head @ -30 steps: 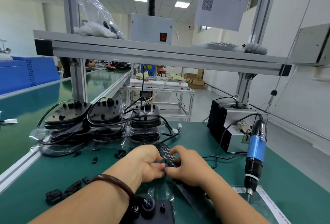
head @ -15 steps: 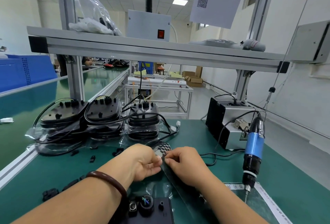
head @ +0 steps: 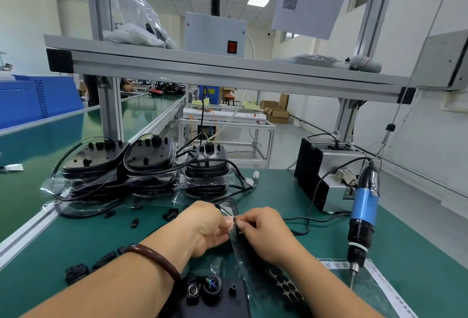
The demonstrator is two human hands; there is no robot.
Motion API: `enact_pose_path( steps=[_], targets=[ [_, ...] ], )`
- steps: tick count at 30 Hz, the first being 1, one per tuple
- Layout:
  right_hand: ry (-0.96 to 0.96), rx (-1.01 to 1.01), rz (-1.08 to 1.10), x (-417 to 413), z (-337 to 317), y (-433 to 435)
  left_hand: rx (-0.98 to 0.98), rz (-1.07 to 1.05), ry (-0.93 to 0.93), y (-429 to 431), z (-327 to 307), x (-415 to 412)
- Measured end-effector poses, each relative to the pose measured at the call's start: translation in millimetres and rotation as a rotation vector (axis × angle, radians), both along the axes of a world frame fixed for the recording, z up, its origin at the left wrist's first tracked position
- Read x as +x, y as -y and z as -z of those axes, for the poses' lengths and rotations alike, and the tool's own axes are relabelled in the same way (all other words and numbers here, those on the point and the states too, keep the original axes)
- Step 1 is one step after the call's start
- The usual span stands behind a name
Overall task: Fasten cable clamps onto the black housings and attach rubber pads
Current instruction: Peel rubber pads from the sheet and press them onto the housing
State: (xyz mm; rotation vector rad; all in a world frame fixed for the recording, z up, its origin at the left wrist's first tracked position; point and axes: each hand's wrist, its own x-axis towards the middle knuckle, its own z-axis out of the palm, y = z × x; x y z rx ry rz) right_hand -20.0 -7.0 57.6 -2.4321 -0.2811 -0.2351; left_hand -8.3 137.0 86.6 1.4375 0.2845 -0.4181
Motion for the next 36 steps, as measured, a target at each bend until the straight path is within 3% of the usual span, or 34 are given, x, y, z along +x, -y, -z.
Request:
enact_pose_path(
  steps=[8, 19, 23, 29, 32, 34, 36],
  targets=[
    [0.061, -0.167, -0.060, 3.5, 0.1, -1.1, 0.133, 0.028, 0.167, -1.5, 0.0, 0.4],
    [0.126, -0.346, -0.088, -1.0, -4.4, -10.0, 0.178, 0.026, 0.189, -3.0, -2.2, 0.2],
    [0.133, -0.288, -0.045, -0.3, -1.7, -9.5, 0.137, 0.019, 0.161, -4.0, -2.1, 0.2],
    [0.102, -0.028, 0.051, 3.8, 6.6, -3.9, 0.152, -0.010, 0.140, -8.7, -0.1, -0.3],
    [0.057, 0.053, 0.081, 6.2, 8.5, -0.2, 0.330, -0.031, 0.193, -16.7, 4.8, 0.2],
    [0.036, 0.077, 0.080, 6.6, 9.9, 0.0, 0.598, -0.057, 0.334, -20.7, 4.8, -1.8],
    [0.044, 0.090, 0.091, 7.2, 10.1, -1.4, 0.681, -0.067, 0.484, -19.7, 2.9, -8.4]
  ],
)
